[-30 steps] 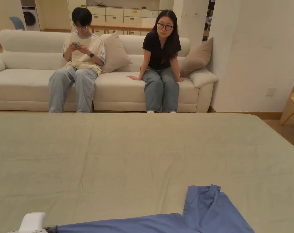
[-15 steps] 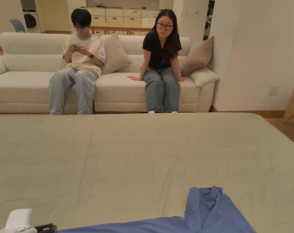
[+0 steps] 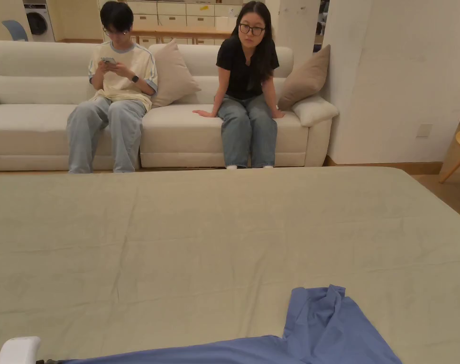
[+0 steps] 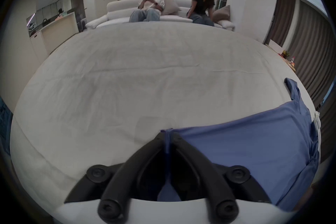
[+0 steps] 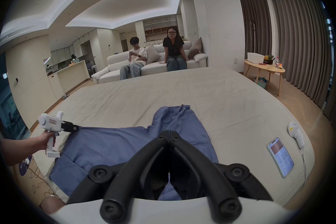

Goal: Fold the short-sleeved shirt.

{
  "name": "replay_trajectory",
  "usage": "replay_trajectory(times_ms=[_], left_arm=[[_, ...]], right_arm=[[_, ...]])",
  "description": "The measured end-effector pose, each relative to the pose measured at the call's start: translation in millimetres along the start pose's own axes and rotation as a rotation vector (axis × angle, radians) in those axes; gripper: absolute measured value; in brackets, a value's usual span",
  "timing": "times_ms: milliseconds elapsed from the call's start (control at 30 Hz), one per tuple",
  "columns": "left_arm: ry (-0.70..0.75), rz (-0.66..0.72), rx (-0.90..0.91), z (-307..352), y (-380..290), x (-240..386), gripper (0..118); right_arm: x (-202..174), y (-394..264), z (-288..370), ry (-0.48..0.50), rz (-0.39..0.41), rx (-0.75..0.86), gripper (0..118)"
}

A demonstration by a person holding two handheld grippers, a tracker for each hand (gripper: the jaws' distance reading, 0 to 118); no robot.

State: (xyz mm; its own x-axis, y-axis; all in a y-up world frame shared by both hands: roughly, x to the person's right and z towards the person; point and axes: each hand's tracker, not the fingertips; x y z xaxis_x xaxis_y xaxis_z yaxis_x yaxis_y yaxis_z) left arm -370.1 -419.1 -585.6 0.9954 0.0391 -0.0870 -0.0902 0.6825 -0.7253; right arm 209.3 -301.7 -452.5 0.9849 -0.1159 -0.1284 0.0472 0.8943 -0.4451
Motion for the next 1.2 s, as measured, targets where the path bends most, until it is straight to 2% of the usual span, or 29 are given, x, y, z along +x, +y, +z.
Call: replay_trajectory(times_ms=[133,267,300,333,367,400,433,533,567,667,700,767,800,833,867,900,933,967,1000,1067,1200], left_arm=[[-0.003,0.012,0.01,-2.3,-1.0,2.4,1],[-0.047,0.089,0.008,-0.9,1.4,-8.1,1],[-0.042,0.085,0.012,0.4,2.4,-8.5,1],[-0.041,0.078,0.014,1.7,3.3,-8.4,1],[-0.048,0.072,0.014,3.0,2.9,-7.6,1],[-0.048,0.068,0.014,3.9,3.7,-6.7,1],[-0.047,0.064,0.013,4.9,4.5,-6.3,1],[-0.055,0.064,0.016,7.2,5.0,-6.1,1],[-0.054,0.066,0.014,7.0,5.7,-6.2,1],[-0.058,0.071,0.003,5.9,7.6,-6.9,1],[-0.06,0.074,-0.006,4.6,8.7,-7.3,1],[-0.06,0.074,-0.011,4.3,8.2,-6.7,1],[-0.064,0.076,-0.01,5.1,8.9,-6.5,1],[-0.066,0.081,-0.01,6.8,10.0,-6.2,1],[-0.068,0.087,-0.005,9.3,11.0,-5.4,1],[-0.078,0.096,0.002,12.5,10.5,-4.9,1],[-0.087,0.102,0.009,16.0,11.2,-3.5,1],[-0.094,0.109,0.015,20.4,12.3,-1.5,1],[-0.106,0.11,0.021,25.4,13.4,0.4,1],[-0.121,0.112,0.039,39.4,14.9,4.0,1],[-0.13,0.105,0.07,69.8,17.8,4.7,1]], right_arm=[[12.7,5.3,-39.6,0.005,-0.014,-0.027,0],[36.5,25.7,-109.4,0.019,-0.022,-0.081,0],[45.2,31.0,-132.8,0.047,-0.039,-0.12,4],[52.1,34.5,-155.3,0.06,-0.057,-0.174,39],[59.0,36.7,-181.7,0.063,-0.068,-0.253,88],[65.9,30.1,-201.9,0.08,-0.073,-0.361,118],[70.3,33.2,-230.1,0.044,-0.067,-0.279,112],[77.5,26.0,-290.3,-0.029,-0.018,-0.413,113],[93.8,20.0,-263.1,-0.057,-0.014,-0.427,113],[104.5,4.9,-275.4,-0.048,-0.028,-0.526,111],[100.1,3.6,-280.1,-0.063,-0.04,-0.54,108],[92.4,9.9,-269.2,-0.087,0.011,-0.482,94],[90.6,13.9,-265.2,-0.086,-0.003,-0.49,77],[88.9,16.3,-259.1,-0.085,-0.003,-0.485,35],[89.1,18.7,-253.6,-0.044,-0.011,-0.473,0],[85.7,18.2,-249.8,0.046,-0.064,-0.493,0],[83.0,23.2,-244.5,-0.041,-0.028,-0.472,0],[86.1,21.9,-240.6,0.035,-0.076,-0.475,0],[85.3,24.7,-234.0,0.049,-0.097,-0.452,0],[84.0,35.8,-216.9,0.008,-0.102,-0.385,0],[89.2,53.7,-161.9,0.044,-0.148,-0.293,0]])
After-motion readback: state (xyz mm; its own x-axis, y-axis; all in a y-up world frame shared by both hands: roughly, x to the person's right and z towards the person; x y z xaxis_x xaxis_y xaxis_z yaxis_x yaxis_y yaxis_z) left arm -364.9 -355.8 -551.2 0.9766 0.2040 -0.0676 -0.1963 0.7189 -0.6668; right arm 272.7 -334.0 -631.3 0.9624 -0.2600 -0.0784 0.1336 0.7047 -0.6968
